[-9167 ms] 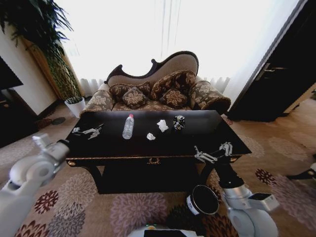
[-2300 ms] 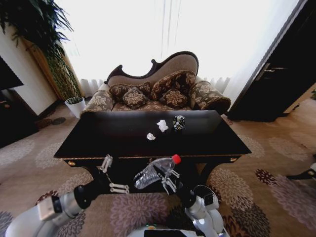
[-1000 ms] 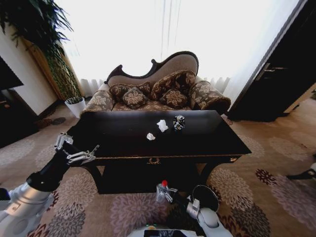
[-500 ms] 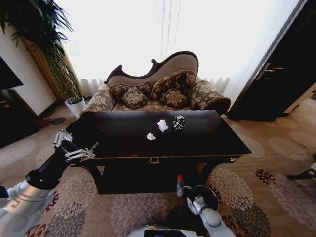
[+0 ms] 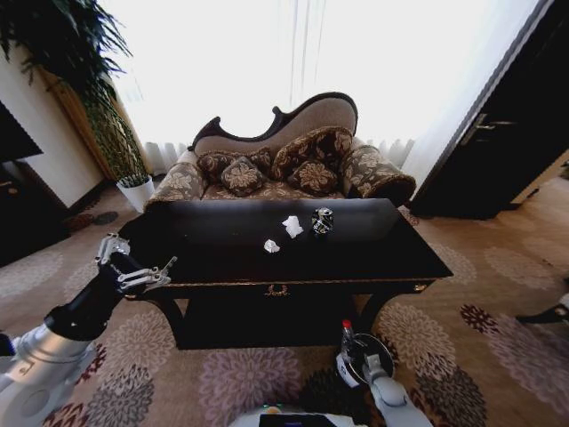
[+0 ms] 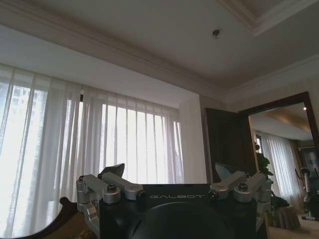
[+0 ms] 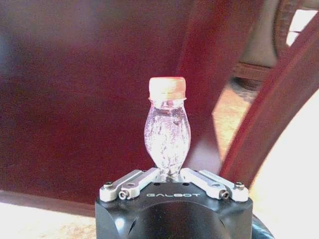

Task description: Move to the front of the table and place the trash on the table into the trash bin.

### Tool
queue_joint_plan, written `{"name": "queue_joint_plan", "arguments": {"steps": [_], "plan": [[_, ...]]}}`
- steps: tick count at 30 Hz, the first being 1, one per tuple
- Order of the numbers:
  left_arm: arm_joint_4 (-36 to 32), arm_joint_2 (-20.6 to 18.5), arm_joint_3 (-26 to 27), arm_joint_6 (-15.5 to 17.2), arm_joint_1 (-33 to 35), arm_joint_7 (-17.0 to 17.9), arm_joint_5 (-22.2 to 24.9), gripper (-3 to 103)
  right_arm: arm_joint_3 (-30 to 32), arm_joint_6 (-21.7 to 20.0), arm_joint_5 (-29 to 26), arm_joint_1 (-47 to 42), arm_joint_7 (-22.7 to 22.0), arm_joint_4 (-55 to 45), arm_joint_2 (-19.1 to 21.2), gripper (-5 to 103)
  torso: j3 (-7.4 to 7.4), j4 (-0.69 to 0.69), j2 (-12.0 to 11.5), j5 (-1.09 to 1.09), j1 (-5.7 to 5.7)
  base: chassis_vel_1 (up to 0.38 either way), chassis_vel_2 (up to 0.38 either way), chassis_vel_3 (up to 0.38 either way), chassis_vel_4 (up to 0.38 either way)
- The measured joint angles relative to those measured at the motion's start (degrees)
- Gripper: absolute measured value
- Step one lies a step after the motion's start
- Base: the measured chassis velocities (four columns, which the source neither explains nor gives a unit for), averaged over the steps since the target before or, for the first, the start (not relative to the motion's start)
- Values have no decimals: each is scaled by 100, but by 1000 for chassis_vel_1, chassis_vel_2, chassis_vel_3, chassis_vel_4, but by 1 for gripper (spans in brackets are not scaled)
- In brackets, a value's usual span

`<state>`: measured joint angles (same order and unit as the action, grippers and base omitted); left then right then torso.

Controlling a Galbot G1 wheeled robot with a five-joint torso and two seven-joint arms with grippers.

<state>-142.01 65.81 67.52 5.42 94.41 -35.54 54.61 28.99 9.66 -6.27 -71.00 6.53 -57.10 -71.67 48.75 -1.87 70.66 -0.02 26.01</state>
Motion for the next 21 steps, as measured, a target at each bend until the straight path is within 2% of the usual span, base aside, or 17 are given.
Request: {"name": "queue_joint_plan", "arguments": {"steps": [5, 9, 21], "plan": [[60, 126, -208, -73, -37, -67, -225, 100, 21, -16, -300, 112, -44, 122, 34, 1, 0, 0, 0, 2, 1, 0, 0, 0, 0], [66, 92, -305, -59, -70, -68, -278, 100, 47, -75, -118, 292, -113, 261, 60, 0, -1, 2, 0, 1, 0, 0, 0, 0, 0], [171, 29, -61, -58, -101, -65, -130, 100, 222, -237, -46, 580, -319, 850, 207, 0, 0, 0, 0, 1, 0, 0, 0, 0, 0]]}}
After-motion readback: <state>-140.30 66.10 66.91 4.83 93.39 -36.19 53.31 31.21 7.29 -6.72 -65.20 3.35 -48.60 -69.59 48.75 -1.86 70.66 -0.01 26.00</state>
